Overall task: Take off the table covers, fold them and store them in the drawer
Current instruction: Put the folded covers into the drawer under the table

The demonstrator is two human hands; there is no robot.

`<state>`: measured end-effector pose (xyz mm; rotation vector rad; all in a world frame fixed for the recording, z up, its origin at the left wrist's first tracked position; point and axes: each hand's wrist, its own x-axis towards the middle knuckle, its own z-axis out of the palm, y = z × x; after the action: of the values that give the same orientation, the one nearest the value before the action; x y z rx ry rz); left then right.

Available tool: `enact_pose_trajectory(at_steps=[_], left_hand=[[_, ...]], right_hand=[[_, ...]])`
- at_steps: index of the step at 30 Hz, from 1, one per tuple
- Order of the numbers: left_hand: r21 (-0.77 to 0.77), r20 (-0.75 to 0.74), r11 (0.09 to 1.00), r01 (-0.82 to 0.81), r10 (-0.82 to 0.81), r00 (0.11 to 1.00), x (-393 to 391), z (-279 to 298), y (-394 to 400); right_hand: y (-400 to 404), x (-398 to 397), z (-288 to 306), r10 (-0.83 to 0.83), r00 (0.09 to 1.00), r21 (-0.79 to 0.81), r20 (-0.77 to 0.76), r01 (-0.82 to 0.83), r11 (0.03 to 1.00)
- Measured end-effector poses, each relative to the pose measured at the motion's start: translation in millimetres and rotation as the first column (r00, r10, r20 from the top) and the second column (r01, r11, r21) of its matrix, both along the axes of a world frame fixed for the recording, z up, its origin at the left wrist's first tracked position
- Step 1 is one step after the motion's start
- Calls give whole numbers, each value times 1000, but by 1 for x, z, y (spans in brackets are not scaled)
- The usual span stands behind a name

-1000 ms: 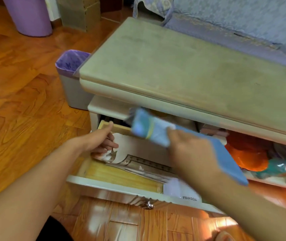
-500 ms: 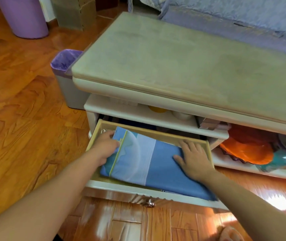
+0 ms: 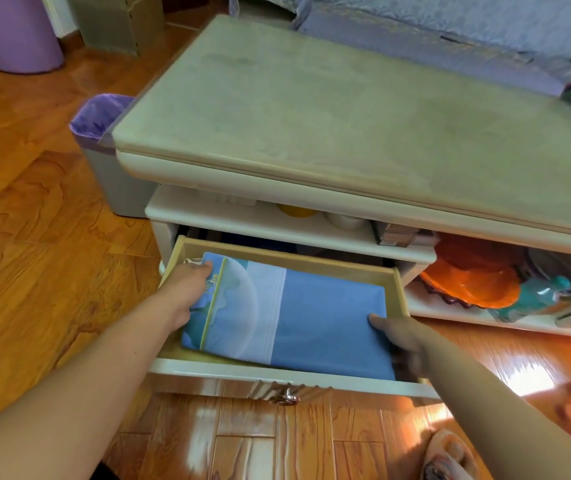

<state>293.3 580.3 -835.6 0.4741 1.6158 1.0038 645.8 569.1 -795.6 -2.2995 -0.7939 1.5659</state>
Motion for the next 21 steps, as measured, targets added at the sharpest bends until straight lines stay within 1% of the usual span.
enact_pose_trajectory(at_steps=[2,4,5,6,7,8,9,10,11,12,13,14,15,16,17,18,19,20,21], left_hand=[[-3,-29,1000,-19,18,999,-2,-7,1],[10,-78,999,-50,51,996,-3,-13,3],[14,-134,999,-41,43,990,-3,-14,3],[5,-230,1000,0,1,973,-2,-12,3],[-19,-372,998,67,-69,926,0,-12,2],[-48,-522,989,143,-147,840,1,-11,2],[-73,-661,976,205,-202,722,3,-10,0],[-77,-760,966,247,-218,612,4,-8,-1],[-51,-836,960,277,-193,513,5,-6,-2],[-11,-904,953,304,-139,404,7,-4,-4],[-19,-965,937,348,-107,237,9,-2,-6],[-48,-995,914,402,-81,66,14,0,-10],[-94,-996,876,474,-79,-51,21,2,-13],[-163,-987,822,545,-134,-93,28,5,-17],[-237,-969,767,597,-233,-86,33,4,-19],[-325,-930,705,631,-361,-75,37,0,-20],[-408,-878,644,648,-471,-85,37,-6,-21],[-469,-832,593,654,-545,-102,35,-13,-20],[-507,-802,558,658,-585,-122,33,-19,-19]], right_hand=[[1,-4,3,-44,999,186,-17,46,981],[3,-9,6,-47,999,354,1,44,934],[6,-11,6,-48,998,398,34,30,917],[8,-13,5,-43,996,407,74,9,913],[8,-13,2,-18,987,390,158,-46,920],[9,-14,-1,58,951,359,304,-171,917],[9,-13,-5,154,865,322,478,-336,885],[8,-14,-11,220,740,297,635,-497,815],[7,-18,-16,236,624,301,745,-630,716],[6,-27,-19,242,549,318,800,-730,605],[5,-38,-20,273,493,321,826,-810,491],[7,-47,-24,320,427,303,846,-878,371],[8,-55,-31,362,345,257,866,-928,269],[11,-60,-39,394,267,198,879,-958,207],[15,-63,-46,432,216,140,875,-970,201],[19,-61,-53,468,202,105,860,-969,226],[21,-58,-61,506,207,85,837,-963,255],[22,-55,-68,526,214,76,823,-960,271],[22,-53,-73,551,214,66,806,-959,277]])
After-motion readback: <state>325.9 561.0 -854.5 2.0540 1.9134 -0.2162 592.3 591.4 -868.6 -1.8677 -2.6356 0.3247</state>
